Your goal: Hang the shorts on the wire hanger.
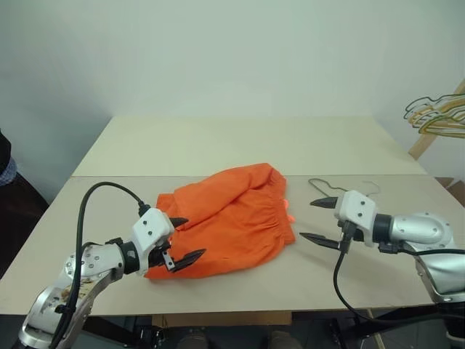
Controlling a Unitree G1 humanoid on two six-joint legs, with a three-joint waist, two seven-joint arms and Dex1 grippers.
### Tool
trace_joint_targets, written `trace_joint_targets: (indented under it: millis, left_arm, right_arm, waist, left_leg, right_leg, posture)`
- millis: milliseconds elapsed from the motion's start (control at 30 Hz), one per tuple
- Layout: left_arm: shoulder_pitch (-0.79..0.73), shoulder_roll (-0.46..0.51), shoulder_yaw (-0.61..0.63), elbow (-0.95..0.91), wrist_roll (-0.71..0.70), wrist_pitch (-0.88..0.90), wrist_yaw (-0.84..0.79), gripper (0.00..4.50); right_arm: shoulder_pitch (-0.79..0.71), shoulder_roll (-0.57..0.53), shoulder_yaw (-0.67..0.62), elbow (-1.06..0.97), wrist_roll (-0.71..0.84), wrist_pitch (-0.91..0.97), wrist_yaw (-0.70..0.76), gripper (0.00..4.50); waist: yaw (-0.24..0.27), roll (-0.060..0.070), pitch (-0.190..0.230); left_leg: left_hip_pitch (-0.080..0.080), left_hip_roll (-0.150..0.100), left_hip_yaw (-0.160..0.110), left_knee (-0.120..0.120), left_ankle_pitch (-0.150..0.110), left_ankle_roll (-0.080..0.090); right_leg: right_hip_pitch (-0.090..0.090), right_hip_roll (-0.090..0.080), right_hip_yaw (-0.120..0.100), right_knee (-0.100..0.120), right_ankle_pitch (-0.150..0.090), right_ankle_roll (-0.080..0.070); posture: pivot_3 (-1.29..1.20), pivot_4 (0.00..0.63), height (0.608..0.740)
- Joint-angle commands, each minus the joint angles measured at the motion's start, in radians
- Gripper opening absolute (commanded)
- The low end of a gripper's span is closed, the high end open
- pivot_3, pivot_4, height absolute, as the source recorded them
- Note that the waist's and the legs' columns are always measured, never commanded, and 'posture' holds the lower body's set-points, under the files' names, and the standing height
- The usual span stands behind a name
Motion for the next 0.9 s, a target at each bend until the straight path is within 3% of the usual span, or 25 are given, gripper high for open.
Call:
trace_joint_targets:
  millis: [33, 467, 767, 900]
  left_arm:
    - [-0.004, 0.002, 0.024, -0.041, -0.009, -0.004, 0.013, 4.50]
    - [0.031, 0.027, 0.022, -0.064, 0.008, -0.037, -0.003, 4.50]
    - [0.095, 0.053, 0.000, -0.057, 0.033, -0.104, -0.060, 4.50]
    - [0.134, 0.120, 0.008, -0.049, 0.053, -0.113, -0.120, 4.50]
  right_arm:
    - [-0.024, -0.014, -0.008, -0.006, -0.002, -0.027, 0.005, 4.47]
    - [-0.040, -0.009, 0.010, -0.015, 0.007, -0.062, 0.078, 4.47]
    - [-0.097, 0.000, 0.173, -0.007, -0.126, -0.220, 0.106, 4.47]
    - [-0.126, 0.004, 0.291, 0.031, -0.336, -0.375, 0.042, 4.47]
  waist:
    - [0.001, 0.000, 0.000]
    - [0.002, 0.000, 0.000]
    - [-0.005, 0.000, 0.000]
    - [-0.007, 0.000, 0.000]
  left_leg:
    - [0.000, 0.000, 0.000, 0.000, 0.000, 0.000]
    - [0.000, 0.000, 0.000, 0.000, 0.000, 0.000]
    - [0.000, 0.000, 0.001, 0.000, 0.001, -0.002]
    - [0.000, 0.000, 0.001, 0.000, 0.001, -0.002]
  right_leg:
    - [0.000, 0.000, 0.000, 0.000, 0.000, 0.000]
    - [0.000, 0.000, 0.000, 0.000, 0.000, 0.000]
    - [0.000, 0.000, 0.000, 0.000, 0.000, 0.000]
    - [-0.001, 0.000, 0.000, 0.000, 0.000, 0.000]
  posture:
    - [0.12, 0.000, 0.740]
    - [0.11, 0.000, 0.740]
    - [0.07, 0.000, 0.740]
    - [0.07, 0.000, 0.740]
